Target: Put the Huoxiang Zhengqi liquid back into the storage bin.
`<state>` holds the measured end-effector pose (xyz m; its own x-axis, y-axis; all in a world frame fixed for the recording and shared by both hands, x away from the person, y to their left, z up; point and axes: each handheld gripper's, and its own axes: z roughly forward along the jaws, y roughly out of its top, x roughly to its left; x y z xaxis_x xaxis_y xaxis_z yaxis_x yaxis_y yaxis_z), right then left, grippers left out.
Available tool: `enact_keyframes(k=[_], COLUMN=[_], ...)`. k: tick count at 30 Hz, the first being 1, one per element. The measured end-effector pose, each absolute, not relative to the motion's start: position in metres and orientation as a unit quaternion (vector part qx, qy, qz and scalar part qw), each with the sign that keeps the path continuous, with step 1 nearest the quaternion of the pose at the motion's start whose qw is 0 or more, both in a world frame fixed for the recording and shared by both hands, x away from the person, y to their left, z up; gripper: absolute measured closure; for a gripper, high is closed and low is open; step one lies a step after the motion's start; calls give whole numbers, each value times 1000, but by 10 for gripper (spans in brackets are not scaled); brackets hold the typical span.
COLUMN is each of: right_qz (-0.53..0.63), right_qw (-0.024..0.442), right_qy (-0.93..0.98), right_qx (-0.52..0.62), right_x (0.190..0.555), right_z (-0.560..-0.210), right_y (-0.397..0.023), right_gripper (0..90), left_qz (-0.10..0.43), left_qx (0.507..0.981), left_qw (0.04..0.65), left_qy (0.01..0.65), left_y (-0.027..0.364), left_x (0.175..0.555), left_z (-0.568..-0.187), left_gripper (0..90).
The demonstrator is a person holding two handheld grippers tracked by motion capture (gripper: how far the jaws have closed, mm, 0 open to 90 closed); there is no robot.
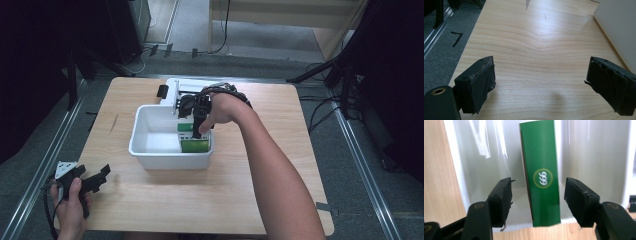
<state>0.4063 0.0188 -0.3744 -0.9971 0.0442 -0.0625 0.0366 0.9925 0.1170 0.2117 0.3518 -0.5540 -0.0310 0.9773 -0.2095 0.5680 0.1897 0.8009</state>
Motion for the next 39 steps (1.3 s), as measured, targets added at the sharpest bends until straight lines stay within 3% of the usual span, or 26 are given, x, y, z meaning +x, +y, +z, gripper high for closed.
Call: enact_keyframes(k=[7, 11, 18, 19, 24, 25, 27, 39], right_qz=[80, 99, 134, 136, 163, 194, 227, 324], right_qw=[36, 41, 60, 70, 85, 77, 72, 177], right_qy=[993, 988, 970, 965, 945, 934, 921, 852], right_qx=[76, 107, 194, 214, 271, 291, 309, 370], right_x=[405, 404, 402, 402, 404, 405, 406, 387], right_z=[-359, -352, -346, -347, -346, -347, -348, -362], right_y=[4, -4, -28, -35, -51, -61, -71, -128], right_gripper=[284, 281, 197, 145, 113, 0, 0, 0], left_qz=[264, 263, 262, 262, 262, 260, 260, 260], left_qx=[580, 580, 581, 581, 582, 581, 581, 578], left_qw=[386, 386, 385, 385, 385, 387, 387, 389], left_qy=[667, 667, 667, 667, 667, 667, 667, 668], left_y=[351, 352, 352, 352, 352, 352, 352, 352], left_x=[212, 212, 212, 212, 212, 212, 212, 212], left_z=[-554, -554, -554, -554, -554, -554, -554, -554], left_gripper=[92, 92, 92, 92, 92, 92, 92, 92])
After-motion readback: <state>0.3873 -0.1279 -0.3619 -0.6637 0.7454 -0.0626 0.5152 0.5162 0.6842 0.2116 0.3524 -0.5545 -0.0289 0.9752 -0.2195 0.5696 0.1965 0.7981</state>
